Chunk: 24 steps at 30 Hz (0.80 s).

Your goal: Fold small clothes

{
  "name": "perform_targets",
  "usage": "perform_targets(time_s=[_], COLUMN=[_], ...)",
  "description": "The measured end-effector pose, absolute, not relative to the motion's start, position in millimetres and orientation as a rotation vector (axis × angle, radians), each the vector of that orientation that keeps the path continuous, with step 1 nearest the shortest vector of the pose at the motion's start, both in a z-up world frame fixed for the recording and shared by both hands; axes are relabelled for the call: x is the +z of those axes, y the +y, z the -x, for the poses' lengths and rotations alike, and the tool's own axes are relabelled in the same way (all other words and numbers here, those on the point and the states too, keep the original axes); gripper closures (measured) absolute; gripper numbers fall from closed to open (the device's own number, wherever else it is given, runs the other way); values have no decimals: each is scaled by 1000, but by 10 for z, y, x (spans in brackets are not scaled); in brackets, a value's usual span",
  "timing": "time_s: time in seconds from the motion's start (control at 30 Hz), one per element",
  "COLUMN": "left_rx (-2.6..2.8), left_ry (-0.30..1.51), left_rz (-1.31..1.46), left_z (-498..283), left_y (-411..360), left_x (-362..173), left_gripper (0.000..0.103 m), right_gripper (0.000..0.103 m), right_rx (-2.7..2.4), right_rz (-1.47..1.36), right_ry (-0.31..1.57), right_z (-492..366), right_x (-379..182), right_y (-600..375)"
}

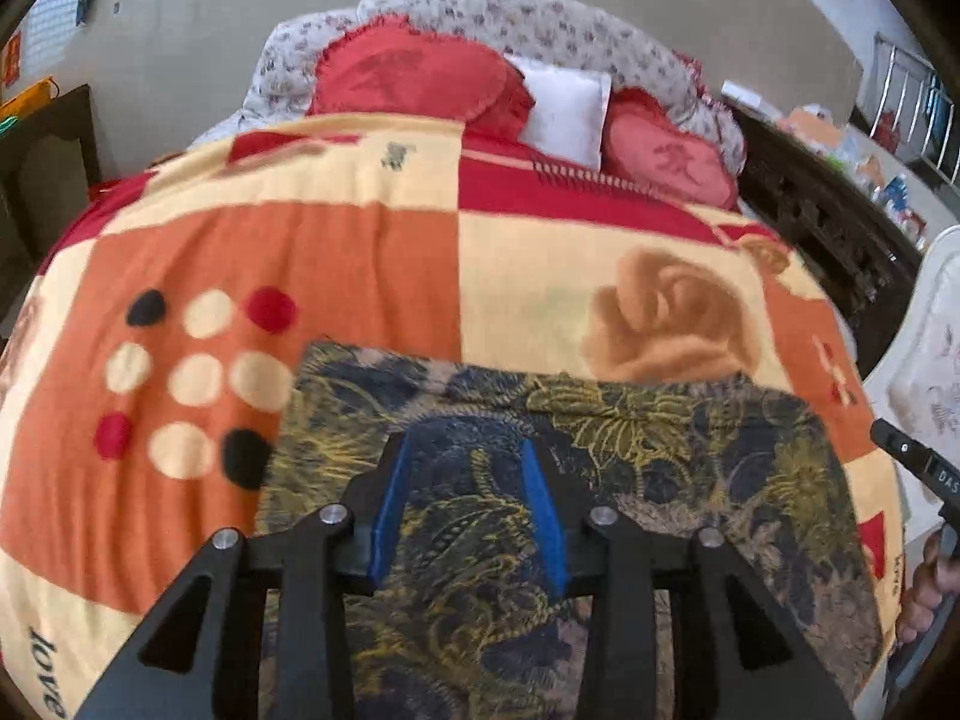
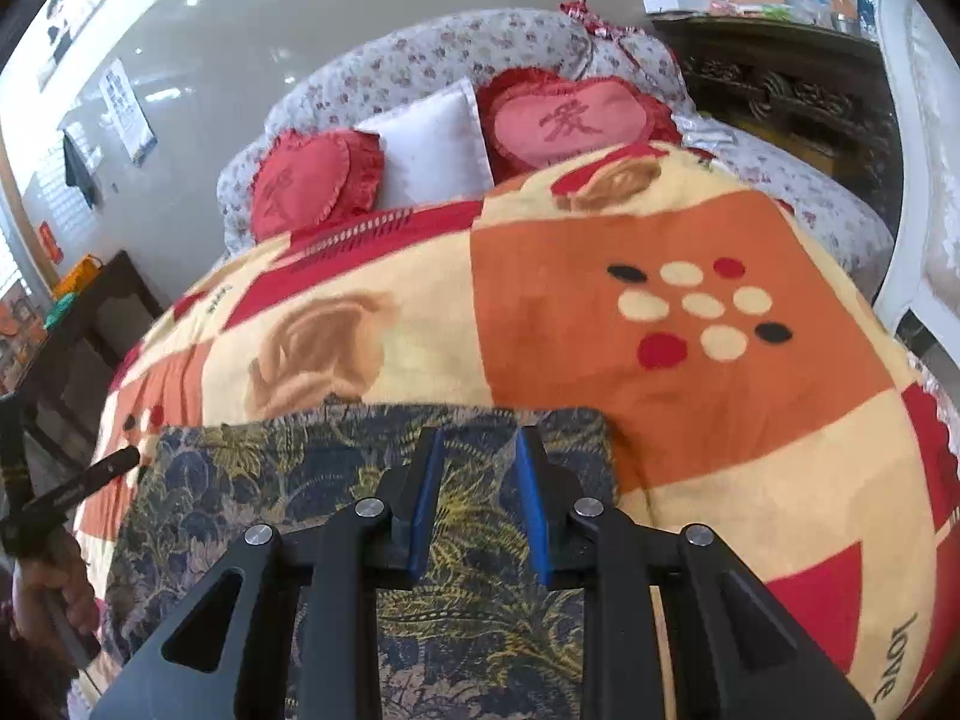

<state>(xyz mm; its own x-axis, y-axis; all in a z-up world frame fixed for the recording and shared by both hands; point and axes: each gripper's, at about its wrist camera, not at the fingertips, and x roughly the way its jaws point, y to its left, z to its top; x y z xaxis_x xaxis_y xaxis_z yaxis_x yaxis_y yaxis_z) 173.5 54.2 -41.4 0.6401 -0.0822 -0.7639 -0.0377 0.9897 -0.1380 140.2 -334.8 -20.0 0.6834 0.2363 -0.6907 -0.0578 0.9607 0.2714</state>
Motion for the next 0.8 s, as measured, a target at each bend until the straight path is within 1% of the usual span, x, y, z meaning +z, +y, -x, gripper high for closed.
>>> perform_targets(time_s=[0.07, 0.13, 0.2, 0.27, 0.3, 0.33, 0.5, 0.67, 0.8], left_rx=[15, 44, 52, 59, 73, 83, 83, 83, 81], left_ry=[899, 908, 944, 877, 866, 864, 869, 868, 869], left_rz=[133, 110, 89, 18, 2, -8, 8, 8, 10], left_z=[-1849, -1919, -1912, -1779, -1754, -1751, -1749, -1756, -1754], left_y=[492, 459, 427, 331, 301, 280, 295, 321, 318], left_x=[-507, -653, -880, -951, -943, -949, -958, -958, -958], left_gripper=[51, 49, 47, 46, 46, 45, 44, 43, 43], right_gripper=[62, 59, 59, 58, 52, 50, 44, 43, 41], right_rx=[145, 116, 77, 49, 46, 55, 87, 61, 61], right_rz=[-222, -213, -215, -216, -212, -229, -323, -267, -274], right_ry=[815, 825, 866, 911, 884, 861, 866, 863, 863], right_z=[-1462, -1593, -1708, -1773, -1736, -1699, -1712, -1693, -1699], right_x=[-261, -388, -573, -805, -887, -918, -998, -983, -987], right_y=[-3254, -3185, -3161, -3161, -3169, -3208, -3385, -3308, -3313])
